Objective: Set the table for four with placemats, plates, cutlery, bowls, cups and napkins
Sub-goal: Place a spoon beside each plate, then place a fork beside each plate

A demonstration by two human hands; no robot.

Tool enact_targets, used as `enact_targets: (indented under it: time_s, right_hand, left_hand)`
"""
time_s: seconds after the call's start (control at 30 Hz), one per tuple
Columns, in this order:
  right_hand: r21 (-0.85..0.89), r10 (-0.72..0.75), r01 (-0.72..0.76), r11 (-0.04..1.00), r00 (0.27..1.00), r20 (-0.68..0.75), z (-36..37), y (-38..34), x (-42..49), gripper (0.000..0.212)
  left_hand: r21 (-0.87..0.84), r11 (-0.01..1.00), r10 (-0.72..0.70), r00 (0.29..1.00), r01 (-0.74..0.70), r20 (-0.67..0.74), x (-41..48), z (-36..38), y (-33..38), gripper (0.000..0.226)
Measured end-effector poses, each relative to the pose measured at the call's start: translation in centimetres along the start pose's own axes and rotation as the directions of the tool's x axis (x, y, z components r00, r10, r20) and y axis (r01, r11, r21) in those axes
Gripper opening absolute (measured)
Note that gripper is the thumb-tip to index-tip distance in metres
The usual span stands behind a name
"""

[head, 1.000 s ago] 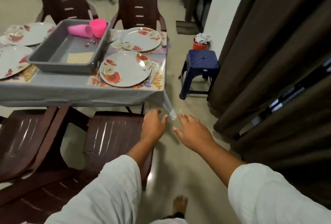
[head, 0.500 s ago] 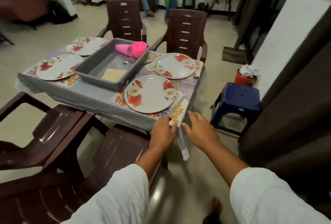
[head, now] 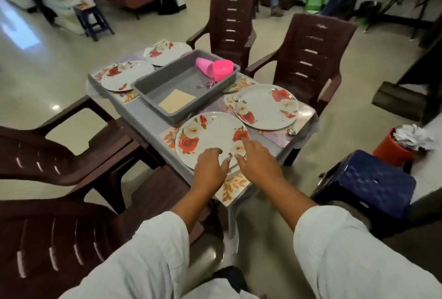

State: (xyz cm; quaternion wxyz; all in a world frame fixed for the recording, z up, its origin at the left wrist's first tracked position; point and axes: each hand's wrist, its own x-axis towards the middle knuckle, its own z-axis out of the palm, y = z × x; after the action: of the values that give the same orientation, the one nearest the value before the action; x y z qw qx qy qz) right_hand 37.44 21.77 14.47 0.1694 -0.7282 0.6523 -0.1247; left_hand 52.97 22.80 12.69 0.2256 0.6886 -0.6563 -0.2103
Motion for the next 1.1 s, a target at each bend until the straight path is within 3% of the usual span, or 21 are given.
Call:
enact_targets:
  time_s: [0.27,0.5,0.77,0.97,1.1]
  right_hand:
    - [-0.056,-0.158,0.160,0.986,0.987,0.030,1.0,2.8,10.9,0.052]
    - [-0.116,-0.199,0.220,0.969,0.966,0.167,0.5,4.2,21.5,0.054]
    - [-0.062,-0.302,0.317,0.946,0.935,0.184,-0.8,2.5,34.9,0.050]
    - [-0.027,-0.505,0.527,0.850,0.827,0.246,1.6,0.3,46.8,0.028]
    - [-0.182,-0.597,0.692,0.698,0.703,0.385,3.9,-1.3,53.0,0.030]
  left_hand:
    - [-0.025,0.997,-0.078,0.992,0.076,-0.101,9.5,2.5,0.3,0.041]
    - [-0.132,0.969,-0.221,0.970,0.207,-0.104,19.1,5.1,0.7,0.041]
    - [-0.169,0.940,-0.324,0.931,0.296,-0.171,28.2,3.7,0.0,0.036]
    - [-0.145,0.910,-0.414,0.874,0.388,-0.255,34.1,3.2,-0.3,0.027]
    - [-0.105,0.873,-0.486,0.834,0.476,-0.260,37.3,3.6,-0.8,0.029]
